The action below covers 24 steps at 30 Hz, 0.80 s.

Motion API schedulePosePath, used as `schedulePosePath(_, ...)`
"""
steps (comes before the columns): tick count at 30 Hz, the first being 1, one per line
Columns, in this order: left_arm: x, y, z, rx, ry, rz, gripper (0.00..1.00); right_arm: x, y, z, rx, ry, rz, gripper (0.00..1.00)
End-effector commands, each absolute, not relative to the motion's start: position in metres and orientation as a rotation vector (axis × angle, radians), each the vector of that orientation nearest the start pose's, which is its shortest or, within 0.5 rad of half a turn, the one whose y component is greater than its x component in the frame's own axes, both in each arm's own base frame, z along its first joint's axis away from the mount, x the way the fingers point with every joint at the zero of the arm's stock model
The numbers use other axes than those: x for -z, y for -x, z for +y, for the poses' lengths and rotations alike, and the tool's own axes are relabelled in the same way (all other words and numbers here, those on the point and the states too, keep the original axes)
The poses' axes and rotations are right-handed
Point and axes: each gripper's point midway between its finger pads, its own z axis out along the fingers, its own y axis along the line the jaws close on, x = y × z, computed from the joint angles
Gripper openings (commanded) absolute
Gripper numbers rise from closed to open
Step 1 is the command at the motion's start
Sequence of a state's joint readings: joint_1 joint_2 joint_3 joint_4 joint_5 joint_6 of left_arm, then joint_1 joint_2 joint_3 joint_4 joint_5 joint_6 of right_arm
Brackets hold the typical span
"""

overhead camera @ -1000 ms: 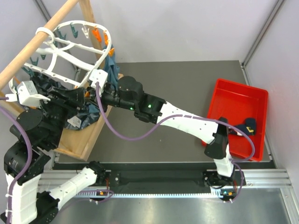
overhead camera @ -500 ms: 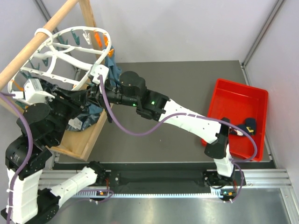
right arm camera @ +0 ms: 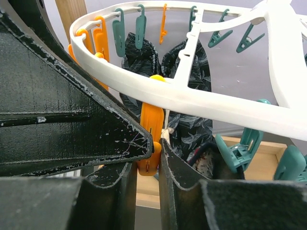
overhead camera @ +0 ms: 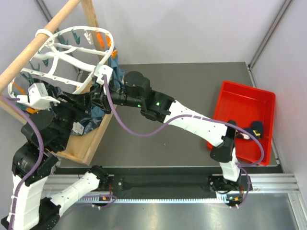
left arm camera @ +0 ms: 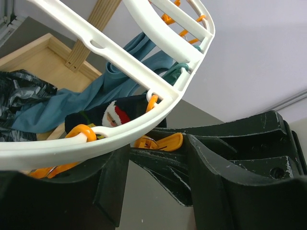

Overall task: Clip the socks to the hanger
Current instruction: Open the clamp at the hanger.

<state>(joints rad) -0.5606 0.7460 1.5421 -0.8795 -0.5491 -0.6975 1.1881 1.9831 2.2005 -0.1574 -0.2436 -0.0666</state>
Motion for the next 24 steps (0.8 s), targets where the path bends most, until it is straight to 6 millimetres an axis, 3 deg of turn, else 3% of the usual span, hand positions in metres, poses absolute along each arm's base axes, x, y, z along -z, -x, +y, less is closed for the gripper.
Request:
schedulePosePath(1, -0.4798, -0.2011, -0.0433, 0.519, 0.477, 1.484, 0.54, -0.4833, -0.1483, 0.5526, -1.185, 1.156, 1.055, 0.0)
schedulePosePath(5, -0.4773, -0.2053, -0.045, 0.497, 0.457, 1.492, 0.5, -0.4858, -0.149, 0.5509, -1.2, 1.153, 1.051, 0.01)
schedulePosePath(9, -0.4765, -0.2077, -0.0482, 0.501, 0.447, 1.494, 0.34, -0.4873, -0.1476, 0.5506, -1.213, 1.153, 1.045, 0.02)
schedulePosePath(11, -0.4761, -0.2086, -0.0491, 0.503, 0.447, 1.496, 0.31, -0.4868, -0.1478, 0.5511, -1.214, 1.153, 1.046, 0.04)
schedulePosePath(14, -0.4763, -0.2084, -0.049, 0.505, 0.454, 1.501, 0.19, -0.4838, -0.1501, 0.5512, -1.207, 1.149, 1.056, 0.1)
schedulePosePath(15, -0.4759, -0.2086, -0.0488, 0.502, 0.454, 1.503, 0.18, -0.4851, -0.1494, 0.5503, -1.207, 1.145, 1.053, 0.18)
schedulePosePath(16, -0.477, -0.2075, -0.0479, 0.505, 0.457, 1.498, 0.15, -0.4841, -0.1507, 0.5501, -1.205, 1.141, 1.056, 0.19)
schedulePosePath(21, -0.4762, -0.2075, -0.0468, 0.496, 0.462, 1.504, 0.02, -0.4838, -0.1535, 0.5482, -1.204, 1.126, 1.058, 0.19)
schedulePosePath(24, -0.4748, -0.208, -0.0459, 0.488, 0.465, 1.508, 0.0, -0.4842, -0.1557, 0.5472, -1.2, 1.119, 1.061, 0.19)
